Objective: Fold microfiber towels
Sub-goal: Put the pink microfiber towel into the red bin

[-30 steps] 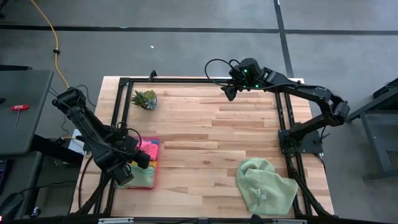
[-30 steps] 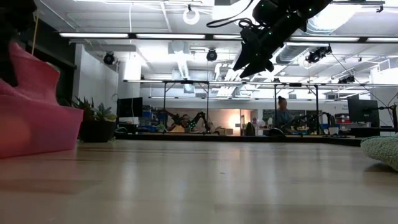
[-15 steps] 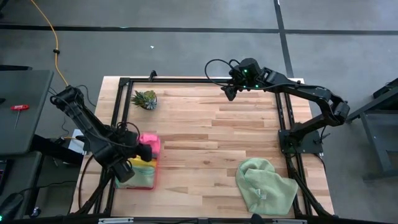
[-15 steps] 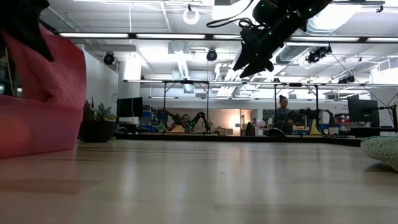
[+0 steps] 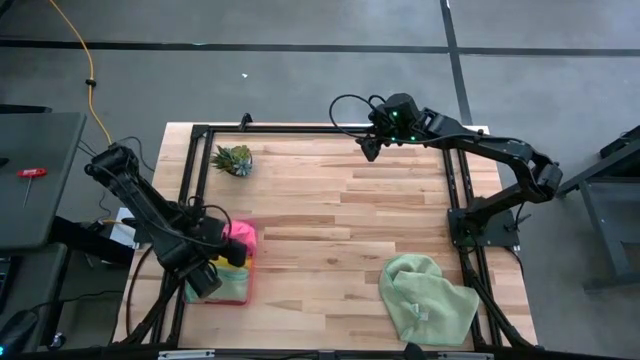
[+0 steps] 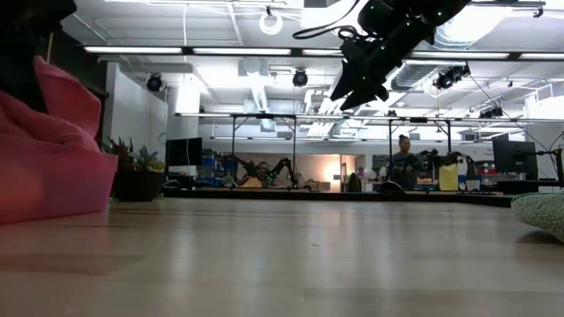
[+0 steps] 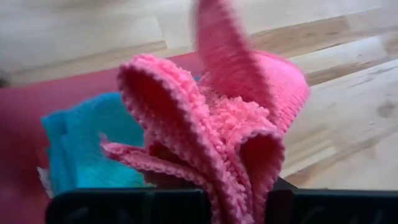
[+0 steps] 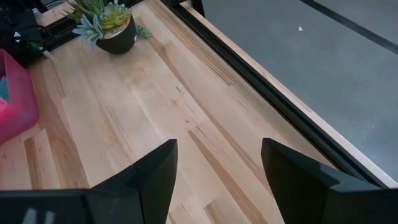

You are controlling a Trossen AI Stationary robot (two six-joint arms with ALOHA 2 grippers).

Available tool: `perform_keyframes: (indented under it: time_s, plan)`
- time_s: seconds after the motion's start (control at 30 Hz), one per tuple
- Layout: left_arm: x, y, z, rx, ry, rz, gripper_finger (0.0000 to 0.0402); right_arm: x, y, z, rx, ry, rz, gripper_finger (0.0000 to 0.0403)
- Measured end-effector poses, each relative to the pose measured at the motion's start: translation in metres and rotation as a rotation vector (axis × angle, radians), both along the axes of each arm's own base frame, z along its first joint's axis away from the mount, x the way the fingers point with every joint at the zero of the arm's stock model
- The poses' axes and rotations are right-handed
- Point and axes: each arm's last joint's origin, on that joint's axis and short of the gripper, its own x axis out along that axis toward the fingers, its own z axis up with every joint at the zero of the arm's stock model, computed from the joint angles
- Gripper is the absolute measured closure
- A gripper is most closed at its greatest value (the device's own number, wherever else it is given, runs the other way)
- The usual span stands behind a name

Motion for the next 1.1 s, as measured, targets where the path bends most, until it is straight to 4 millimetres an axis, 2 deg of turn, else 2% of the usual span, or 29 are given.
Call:
perform_keyframes:
  time_s: [0.17,0.37,0.67,0.83,1.1]
  plan:
    - [-0.003,0.002,0.0,0.044,0.059,-0.034,0.04,0.0,0.0,0.0,-0.001,-0.001,0.0,0.0178]
    - [-0.006,0.004,0.005,0.088,0.089,-0.165,0.04,0.0,0.0,0.001,-0.005,-0.007,-0.001,0.0178]
    - [0.002,-0.003,0.0,0.047,0.065,-0.175,0.04,0.0,0.0,0.001,-0.003,-0.008,-0.003,0.0178]
    - [0.003,-0.005,-0.004,0.037,0.037,-0.101,0.04,0.0,0.0,0.001,-0.003,-0.008,-0.003,0.0178]
    - [0.002,-0.005,-0.005,0.017,0.063,-0.087,0.038,0.0,0.0,0.001,-0.003,-0.008,-0.003,0.0178]
